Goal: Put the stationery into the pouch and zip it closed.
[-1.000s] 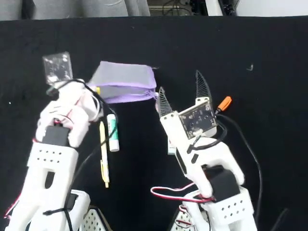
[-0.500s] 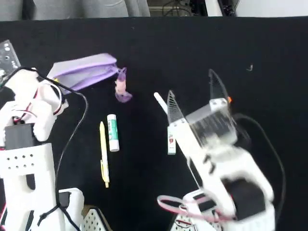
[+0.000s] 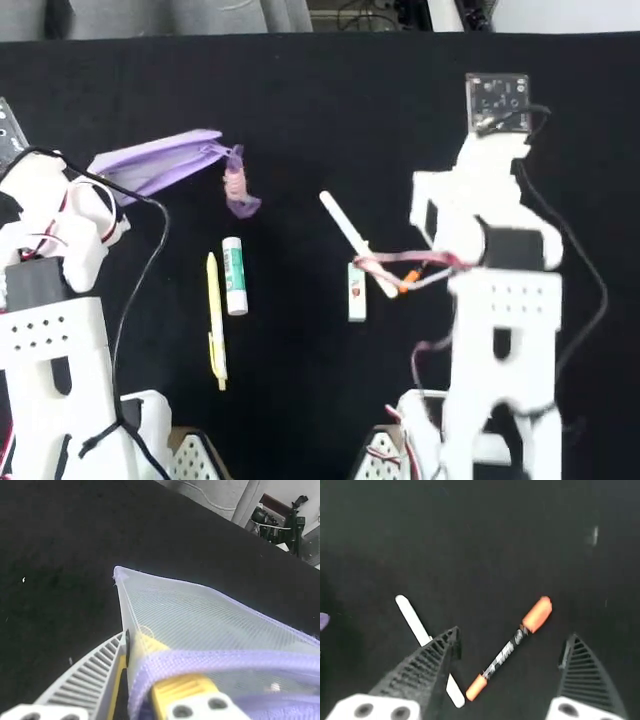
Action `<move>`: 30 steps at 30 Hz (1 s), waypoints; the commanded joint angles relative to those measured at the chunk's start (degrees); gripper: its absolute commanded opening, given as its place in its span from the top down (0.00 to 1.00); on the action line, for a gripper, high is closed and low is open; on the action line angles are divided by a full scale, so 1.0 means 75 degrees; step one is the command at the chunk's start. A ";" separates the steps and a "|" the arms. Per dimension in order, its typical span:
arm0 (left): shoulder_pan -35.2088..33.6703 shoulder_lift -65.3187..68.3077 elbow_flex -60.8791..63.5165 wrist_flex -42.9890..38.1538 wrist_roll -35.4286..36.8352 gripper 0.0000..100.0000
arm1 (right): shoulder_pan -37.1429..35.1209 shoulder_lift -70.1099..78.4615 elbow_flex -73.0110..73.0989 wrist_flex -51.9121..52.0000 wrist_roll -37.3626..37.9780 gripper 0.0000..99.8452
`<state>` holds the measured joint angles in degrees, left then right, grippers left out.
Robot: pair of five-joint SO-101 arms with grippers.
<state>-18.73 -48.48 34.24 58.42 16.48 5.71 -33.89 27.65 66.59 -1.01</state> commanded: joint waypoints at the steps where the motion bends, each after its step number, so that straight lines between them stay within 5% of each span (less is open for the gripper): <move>1: -0.0100 -0.0223 -0.0100 -0.0223 0.0023 0.97 | 0.0504 0.0815 -0.0404 -0.0352 -0.0457 0.68; 12: -0.0064 -0.0211 0.0018 -0.0270 0.0047 0.97 | 0.1032 0.4003 -0.0404 -0.1852 -0.2016 0.68; 23: -0.0053 -0.0211 0.0475 -0.0821 0.0047 0.97 | 0.1219 0.6898 -0.2397 -0.0914 -0.3177 0.69; 30: -0.0053 -0.0211 0.0475 -0.0797 0.0059 0.97 | 0.1231 0.8000 -0.3874 0.0234 -0.3141 0.96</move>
<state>-18.73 -48.48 38.64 53.93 16.48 14.33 25.27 3.91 66.15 -24.04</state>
